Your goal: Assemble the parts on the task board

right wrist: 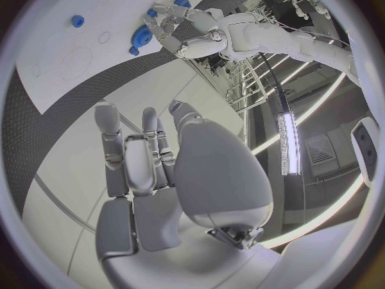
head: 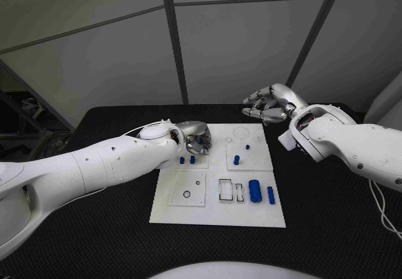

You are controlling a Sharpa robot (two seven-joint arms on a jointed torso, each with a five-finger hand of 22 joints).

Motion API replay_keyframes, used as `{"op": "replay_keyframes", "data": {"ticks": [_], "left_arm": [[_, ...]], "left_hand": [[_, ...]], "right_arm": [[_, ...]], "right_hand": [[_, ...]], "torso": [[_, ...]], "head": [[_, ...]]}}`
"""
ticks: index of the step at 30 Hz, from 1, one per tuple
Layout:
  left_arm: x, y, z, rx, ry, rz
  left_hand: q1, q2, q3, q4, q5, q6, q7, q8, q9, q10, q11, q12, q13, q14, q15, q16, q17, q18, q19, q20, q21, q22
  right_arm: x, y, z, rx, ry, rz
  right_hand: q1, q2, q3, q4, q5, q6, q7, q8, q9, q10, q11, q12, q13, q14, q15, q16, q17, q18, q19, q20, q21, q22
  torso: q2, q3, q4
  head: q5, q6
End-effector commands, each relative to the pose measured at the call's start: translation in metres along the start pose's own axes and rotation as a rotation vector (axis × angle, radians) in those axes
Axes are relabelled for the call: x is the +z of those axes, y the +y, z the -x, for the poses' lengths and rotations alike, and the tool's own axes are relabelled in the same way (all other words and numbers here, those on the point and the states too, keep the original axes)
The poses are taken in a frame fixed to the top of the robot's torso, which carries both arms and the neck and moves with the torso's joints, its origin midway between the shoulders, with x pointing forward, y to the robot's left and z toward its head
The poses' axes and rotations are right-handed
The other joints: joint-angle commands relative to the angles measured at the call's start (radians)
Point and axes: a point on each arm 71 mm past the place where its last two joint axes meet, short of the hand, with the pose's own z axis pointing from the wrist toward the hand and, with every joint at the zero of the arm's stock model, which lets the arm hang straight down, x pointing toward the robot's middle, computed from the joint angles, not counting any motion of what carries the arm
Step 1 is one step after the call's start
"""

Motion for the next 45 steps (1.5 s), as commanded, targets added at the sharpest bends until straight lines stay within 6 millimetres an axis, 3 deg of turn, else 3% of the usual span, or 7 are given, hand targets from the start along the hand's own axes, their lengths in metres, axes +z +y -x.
{"op": "replay_keyframes", "data": {"ticks": [1,14,20,24,29,45], "left_arm": [[0.0,0.002,-0.003,0.008,0.038,0.016],[0.002,0.006,-0.006,0.011,0.073,0.046],[0.002,0.007,-0.006,0.011,0.076,0.045],[0.001,0.006,-0.005,0.005,0.057,0.032],[0.001,0.004,-0.003,-0.004,0.033,0.014],[-0.013,0.002,0.013,-0.048,-0.034,-0.02]], "left_hand": [[0.001,0.0,0.009,0.0,-0.006,0.007,0.001,-0.008,-0.004,0.008,0.002,-0.008,-0.004,0.008,0.0,0.013,0.007,-0.026,0.009,0.001,0.009,0.008],[-0.001,0.001,0.023,-0.006,-0.007,0.006,0.005,-0.016,-0.016,0.009,0.004,-0.019,-0.016,0.032,0.001,0.056,0.045,-0.034,0.033,0.002,0.066,0.045],[0.027,0.019,0.056,-0.028,-0.009,0.018,0.01,-0.017,-0.024,0.024,0.004,-0.022,-0.023,0.047,-0.001,0.087,0.066,-0.039,0.053,-0.002,0.117,0.081],[0.043,0.034,0.075,-0.044,-0.011,0.043,0.009,-0.009,-0.026,0.052,-0.001,-0.015,-0.023,0.1,-0.006,0.147,0.15,-0.047,0.081,-0.006,0.181,0.119],[0.047,0.042,0.086,-0.055,-0.011,0.06,0.008,-0.006,-0.03,0.07,-0.004,-0.016,-0.023,0.122,-0.01,0.173,0.181,-0.053,0.097,-0.01,0.224,0.148],[0.039,0.046,0.09,-0.061,-0.011,0.076,0.007,-0.006,-0.035,0.086,-0.008,-0.021,-0.024,0.141,-0.012,0.196,0.209,-0.057,0.111,-0.013,0.26,0.172]], "right_arm": [[0.0,0.002,0.0,-0.003,0.006,0.011],[0.001,0.002,-0.001,-0.003,0.008,0.011],[0.001,0.002,-0.001,-0.002,0.008,0.012],[0.0,0.002,-0.001,-0.002,0.008,0.012],[0.0,0.002,-0.001,-0.002,0.008,0.013],[0.0,0.002,0.0,-0.003,0.005,0.014]], "right_hand": [[0.0,-0.011,0.005,0.0,0.005,0.006,0.001,-0.002,0.0,0.008,0.001,-0.005,-0.001,0.005,-0.006,-0.003,-0.001,0.019,0.0,-0.002,-0.003,-0.001],[0.0,-0.011,0.005,0.001,0.005,0.007,0.0,-0.002,0.0,0.01,0.001,-0.007,-0.002,0.005,-0.006,-0.005,-0.002,0.019,0.0,-0.002,-0.004,-0.002],[0.0,-0.011,0.005,0.001,0.005,0.007,0.0,-0.002,0.0,0.01,0.001,-0.007,-0.002,0.005,-0.006,-0.005,-0.002,0.019,0.0,-0.002,-0.004,-0.002],[0.0,-0.011,0.005,0.001,0.005,0.007,0.0,-0.002,0.0,0.01,0.001,-0.007,-0.002,0.005,-0.006,-0.005,-0.002,0.019,0.0,-0.002,-0.004,-0.002],[0.0,-0.011,0.005,0.001,0.005,0.007,0.0,-0.002,0.0,0.01,0.001,-0.007,-0.002,0.005,-0.006,-0.005,-0.002,0.019,0.0,-0.002,-0.004,-0.002],[0.0,-0.01,0.006,0.002,0.006,0.008,0.0,-0.002,0.0,0.011,0.001,-0.007,-0.004,0.005,-0.006,-0.006,-0.004,0.02,-0.001,-0.002,-0.006,-0.004]], "torso": [[0.0,0.0003,-0.0005],[0.0,0.0001,-0.0002],[0.0,0.0001,0.0004],[0.0,0.0001,0.0005],[0.0,-0.0001,0.0009],[0.0,0.0,0.0014]], "head": [[-0.001,0.0],[-0.002,-0.004],[-0.002,-0.003],[0.0,-0.004],[0.001,-0.002],[0.008,0.003]]}}
